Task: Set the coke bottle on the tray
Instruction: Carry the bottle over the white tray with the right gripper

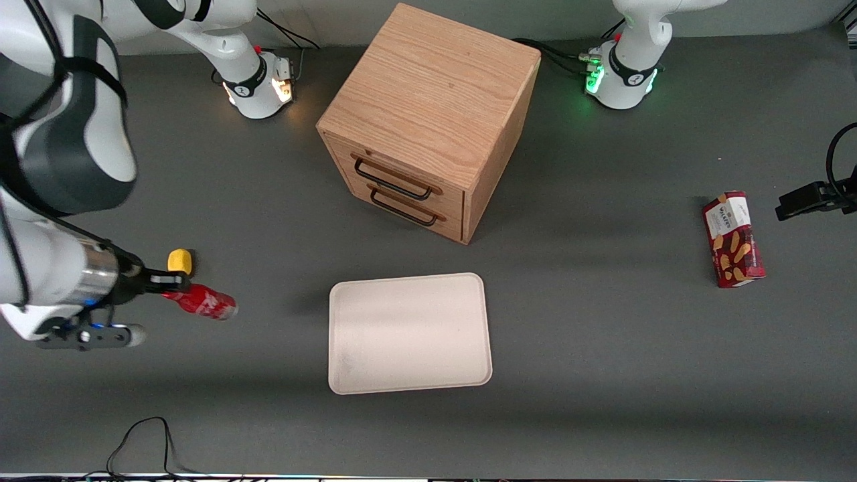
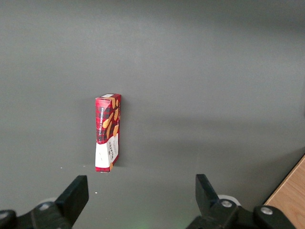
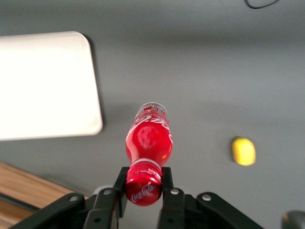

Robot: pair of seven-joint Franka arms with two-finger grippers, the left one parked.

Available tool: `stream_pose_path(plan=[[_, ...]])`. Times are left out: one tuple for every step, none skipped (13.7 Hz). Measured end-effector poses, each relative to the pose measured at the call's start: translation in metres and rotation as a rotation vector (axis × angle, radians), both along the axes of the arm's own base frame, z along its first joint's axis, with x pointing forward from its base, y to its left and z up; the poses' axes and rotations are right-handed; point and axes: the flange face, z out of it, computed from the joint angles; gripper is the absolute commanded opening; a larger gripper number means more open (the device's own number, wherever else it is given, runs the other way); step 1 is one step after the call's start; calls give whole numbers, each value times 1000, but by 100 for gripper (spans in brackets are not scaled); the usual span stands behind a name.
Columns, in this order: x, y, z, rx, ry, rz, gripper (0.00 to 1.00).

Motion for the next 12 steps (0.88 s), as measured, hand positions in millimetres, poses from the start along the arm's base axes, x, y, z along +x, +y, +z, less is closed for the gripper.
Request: stream_pose_path(plan=[[4, 20, -11, 6, -12, -22, 0], [7, 41, -24, 10, -24, -39, 0], [9, 63, -38, 13, -34, -52, 0], [11, 85, -54, 17, -44, -63, 0], [13, 103, -70, 22, -52, -69, 0], [15, 116, -84, 27, -59, -70, 0], [17, 126, -96, 32, -66, -68, 0], [19, 133, -107, 39, -76, -70, 0], [22, 138, -116, 45, -87, -72, 0], [24, 143, -124, 52, -97, -73, 0], [26, 146, -132, 57, -105, -73, 0], [27, 150, -139, 61, -111, -71, 0]])
